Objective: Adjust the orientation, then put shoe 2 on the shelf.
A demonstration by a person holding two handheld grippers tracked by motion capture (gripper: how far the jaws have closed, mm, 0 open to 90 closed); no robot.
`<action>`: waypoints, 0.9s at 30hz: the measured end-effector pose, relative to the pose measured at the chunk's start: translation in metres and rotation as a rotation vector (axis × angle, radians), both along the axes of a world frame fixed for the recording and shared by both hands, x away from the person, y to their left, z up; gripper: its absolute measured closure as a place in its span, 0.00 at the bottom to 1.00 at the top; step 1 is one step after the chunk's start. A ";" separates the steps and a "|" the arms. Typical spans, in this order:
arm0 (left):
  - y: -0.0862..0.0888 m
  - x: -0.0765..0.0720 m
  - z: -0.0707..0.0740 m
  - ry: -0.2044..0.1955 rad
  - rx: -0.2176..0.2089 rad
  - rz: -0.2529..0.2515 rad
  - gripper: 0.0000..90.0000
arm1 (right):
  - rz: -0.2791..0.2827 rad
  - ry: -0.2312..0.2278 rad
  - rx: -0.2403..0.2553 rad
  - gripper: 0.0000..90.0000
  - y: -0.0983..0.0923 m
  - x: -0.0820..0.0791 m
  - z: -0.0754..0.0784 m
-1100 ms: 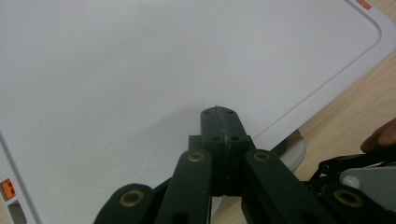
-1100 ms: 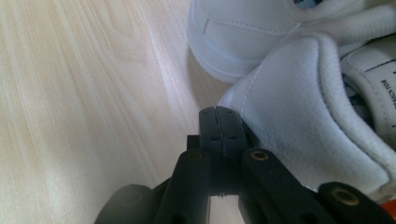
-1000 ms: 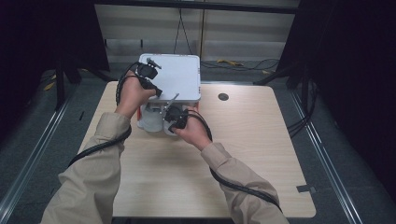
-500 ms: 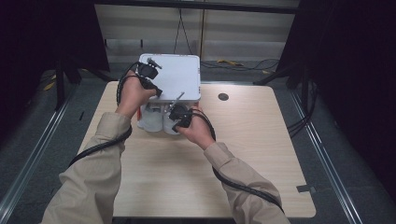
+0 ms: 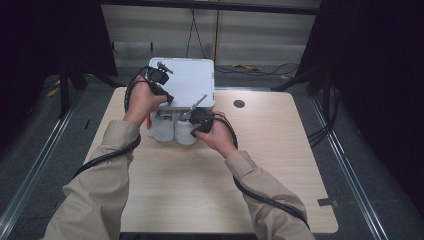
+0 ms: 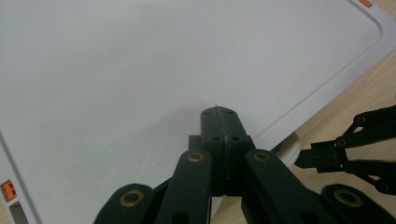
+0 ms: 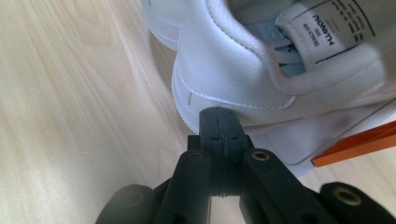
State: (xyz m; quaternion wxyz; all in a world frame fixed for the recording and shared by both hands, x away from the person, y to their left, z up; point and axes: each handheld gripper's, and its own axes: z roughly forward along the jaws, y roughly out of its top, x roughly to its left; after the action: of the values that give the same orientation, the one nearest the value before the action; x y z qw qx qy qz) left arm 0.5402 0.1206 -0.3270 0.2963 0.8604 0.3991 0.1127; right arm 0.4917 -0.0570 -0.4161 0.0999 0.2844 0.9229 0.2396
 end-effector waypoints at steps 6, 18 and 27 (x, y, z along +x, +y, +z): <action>0.001 0.000 0.001 -0.005 -0.002 -0.003 1.00 | 0.000 -0.002 0.018 1.00 -0.003 -0.002 -0.002; 0.014 -0.012 0.017 0.007 0.018 0.023 0.67 | -0.004 0.079 0.058 0.47 -0.034 -0.025 0.007; 0.025 -0.042 0.013 0.049 -0.003 0.017 0.42 | -0.036 0.110 0.096 0.34 -0.060 -0.044 0.008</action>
State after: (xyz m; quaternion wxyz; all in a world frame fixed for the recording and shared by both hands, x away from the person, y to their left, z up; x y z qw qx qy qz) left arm 0.4979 0.1457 -0.3136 0.2868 0.8589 0.4139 0.0935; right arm 0.4476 -0.1172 -0.4084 0.0396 0.3179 0.9093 0.2656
